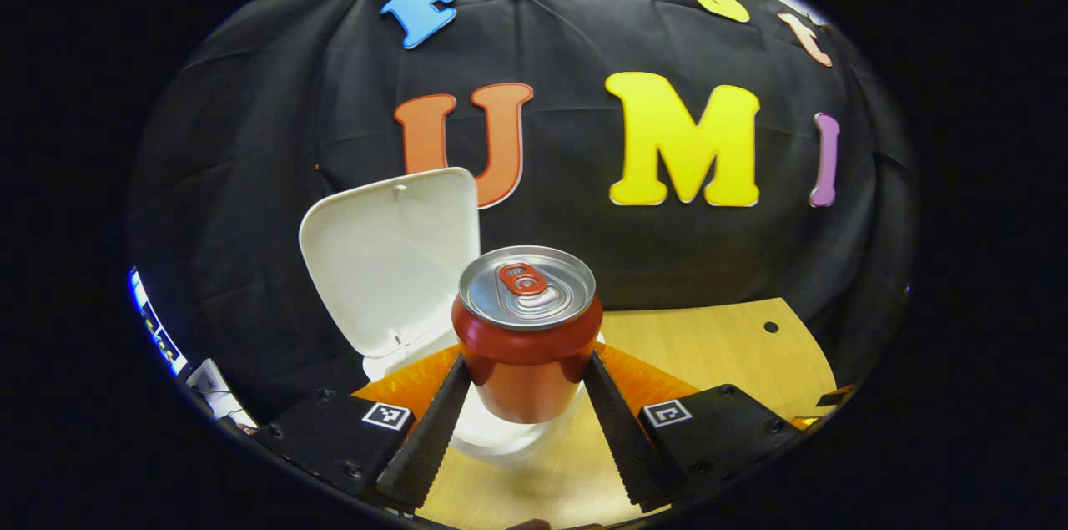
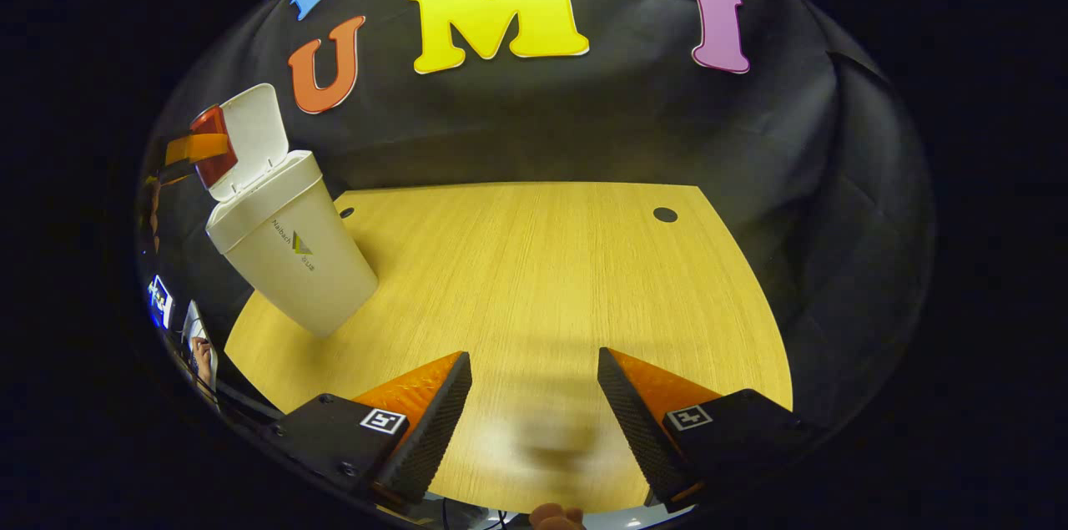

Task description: Press the lid of the desktop garbage bin to open it, pick up the crumpled paper on the desktop and throw it into the bin, then pick up the pop can on the desktop and drop it into the bin, and finally close the garbage bin lid.

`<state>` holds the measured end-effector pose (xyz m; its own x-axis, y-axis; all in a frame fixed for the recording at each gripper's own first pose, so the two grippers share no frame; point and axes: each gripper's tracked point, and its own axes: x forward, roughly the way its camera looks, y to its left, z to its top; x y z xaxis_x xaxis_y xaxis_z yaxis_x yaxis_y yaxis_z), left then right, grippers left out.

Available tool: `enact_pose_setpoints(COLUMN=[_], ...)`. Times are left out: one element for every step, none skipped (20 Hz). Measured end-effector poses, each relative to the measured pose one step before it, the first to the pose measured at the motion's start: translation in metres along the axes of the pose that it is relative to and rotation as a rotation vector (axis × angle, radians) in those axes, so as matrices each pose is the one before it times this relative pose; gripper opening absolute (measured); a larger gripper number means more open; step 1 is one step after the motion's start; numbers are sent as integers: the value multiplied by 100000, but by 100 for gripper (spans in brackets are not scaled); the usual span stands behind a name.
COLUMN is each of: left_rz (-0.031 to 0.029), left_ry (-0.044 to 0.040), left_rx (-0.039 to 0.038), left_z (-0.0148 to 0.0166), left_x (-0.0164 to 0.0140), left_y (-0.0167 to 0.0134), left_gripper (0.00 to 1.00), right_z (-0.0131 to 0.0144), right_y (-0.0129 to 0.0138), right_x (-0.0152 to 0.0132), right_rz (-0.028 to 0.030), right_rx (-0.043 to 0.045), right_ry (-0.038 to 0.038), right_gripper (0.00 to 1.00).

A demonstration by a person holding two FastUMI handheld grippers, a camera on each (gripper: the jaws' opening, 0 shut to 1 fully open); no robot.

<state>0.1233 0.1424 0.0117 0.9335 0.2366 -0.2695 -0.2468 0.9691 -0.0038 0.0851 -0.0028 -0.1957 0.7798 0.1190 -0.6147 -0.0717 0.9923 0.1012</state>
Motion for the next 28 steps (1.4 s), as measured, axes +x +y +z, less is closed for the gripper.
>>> enact_pose_setpoints(left_rz=[2464, 2196, 1513, 678, -546, -1168, -1532, -1997, 627, 1893, 805, 1231, -759, -1728, 298, -947, 13, 1025, 96, -774, -603, 34, 608, 969, 1403, 1648, 2349, 1808], left_ry=[1078, 2024, 1339, 1185, 1686, 1971, 1117, 1531, 696, -139, -1037, -1563, 111, -104, -628, -1249, -1958, -2473, -1875, -990, 117, -814, -1237, -2032, -2047, -1564, -1645, -1505], left_rx=[-998, -454, -385, -540, -506, -338, -947, -751, -95, -144, 40, 243, 757, 1175, 667, 1447, 2403, 2735, 2649, 2178, 1108, 188, -456, -645, -543, -205, -141, -527], left_z=[-229, -378, -454, -549, -467, -508, -185, -118, -459, 34, 223, 379, -34, 43, 398, 459, 716, 1139, 1077, 815, 628, 958, 1383, 1517, 1550, 1544, 1499, 1620], left_x=[1070, 986, 907, 851, 939, 823, 641, 408, 165, 95, 43, 61, 38, -232, -228, -384, -425, -428, -305, -202, -441, -306, -218, -273, -145, -67, -207, -57], left_y=[789, 698, 640, 302, -174, -293, -429, -553, 168, 376, 137, 116, -99, -264, -32, -387, -83, -146, -266, -360, -297, -78, 201, 318, 328, 517, 962, 682], left_gripper=[86, 86, 86, 86, 87, 87, 87, 88, 88, 87, 88, 88, 88, 90, 91, 90, 90, 90, 89, 89, 89, 89, 89, 89, 89, 89, 89, 89], right_z=[-54, 87, 165, 71, 129, 89, 97, 46, 59, -223, -235, -283, -131, 115, 33, -138, -262, -376, -184, -169, -127, -353, -113, -44, -101, -163, -50, -52], right_y=[278, 103, 16, 75, -52, -124, -281, -258, -181, -333, -305, -398, -381, -131, -188, -24, 12, 9, -18, 45, 100, 125, 151, 172, 303, 201, 119, 33], right_x=[74, 104, -30, -72, -43, -27, -120, -139, -179, -138, -62, 9, -51, -116, -57, 14, 143, 88, 68, 161, 133, 187, 107, -59, -59, 51, 36, 24], right_rz=[118, 59, -101, -73, -217, -365, -750, -395, 235, -343, -334, -1025, -865, 114, -205, 321, 536, 219, 209, 211, 280, 397, 110, 475, 1085, 559, 607, 232], right_rx=[-39, 271, 461, 392, 382, 138, -81, 435, 856, 690, 219, -336, -527, 84, 420, 966, 954, 263, 48, -600, -1351, -2301, -1935, -1023, -769, -848, -664, -81], right_ry=[435, 59, -194, -154, -194, -275, -207, -396, -271, 60, 436, 623, 267, -749, -437, 98, 789, 956, 461, -254, -210, 325, -52, -479, -44, 133, -45, -155], right_gripper=[97, 97, 97, 97, 97, 97, 97, 97, 97, 97, 97, 96, 96, 96, 95, 97, 97, 97, 97, 97, 97, 97, 96, 95, 95, 97, 95, 97])
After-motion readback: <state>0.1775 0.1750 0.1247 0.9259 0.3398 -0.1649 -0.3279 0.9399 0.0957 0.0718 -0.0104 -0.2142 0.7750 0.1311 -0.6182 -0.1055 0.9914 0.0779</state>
